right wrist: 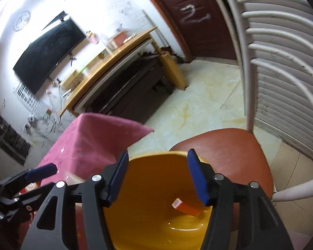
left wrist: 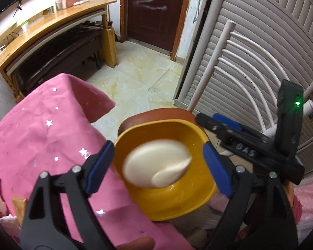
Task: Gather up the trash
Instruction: 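Carry both items to the yellow bin and open both tools to drop them, then grasp the Hello Kitty snack bag with the left tool while the right tool grasps the brown wrapper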
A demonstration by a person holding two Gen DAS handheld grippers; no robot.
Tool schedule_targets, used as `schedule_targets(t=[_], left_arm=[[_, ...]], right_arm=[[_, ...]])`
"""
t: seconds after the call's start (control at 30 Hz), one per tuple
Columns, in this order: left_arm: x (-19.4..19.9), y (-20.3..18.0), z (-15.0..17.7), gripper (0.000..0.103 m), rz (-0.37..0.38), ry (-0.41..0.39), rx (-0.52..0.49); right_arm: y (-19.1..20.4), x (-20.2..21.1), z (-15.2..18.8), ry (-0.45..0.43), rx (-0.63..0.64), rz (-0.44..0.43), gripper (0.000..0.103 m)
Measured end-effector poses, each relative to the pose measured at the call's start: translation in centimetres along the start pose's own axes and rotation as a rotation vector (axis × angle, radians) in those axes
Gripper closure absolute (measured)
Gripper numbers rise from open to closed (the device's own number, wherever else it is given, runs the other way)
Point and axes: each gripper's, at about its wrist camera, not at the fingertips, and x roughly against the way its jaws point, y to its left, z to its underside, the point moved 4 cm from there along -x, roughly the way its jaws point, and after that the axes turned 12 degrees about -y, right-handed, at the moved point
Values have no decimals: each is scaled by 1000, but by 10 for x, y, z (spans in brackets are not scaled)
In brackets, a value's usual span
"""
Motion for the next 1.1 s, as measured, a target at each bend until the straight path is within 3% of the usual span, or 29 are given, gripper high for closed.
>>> schedule_targets(t=[0.17, 0.33, 0.6, 0.83, 1.1], left_arm=[[2, -1, 0, 20, -1, 1, 7], [26, 12, 3, 18, 5, -27, 43], [101, 61, 12, 15, -30, -153, 108], [155, 119, 22, 15, -117, -233, 170], [203, 188, 52, 12, -235, -270, 221]], right_arm=[[-4, 9, -3, -34, -12, 6, 46], [17, 10, -3, -39, 18, -26, 39], [106, 14, 15, -18, 175, -140, 30], [177, 11, 39, 10, 289, -217, 26], [234, 3, 68, 62, 355, -273, 23]])
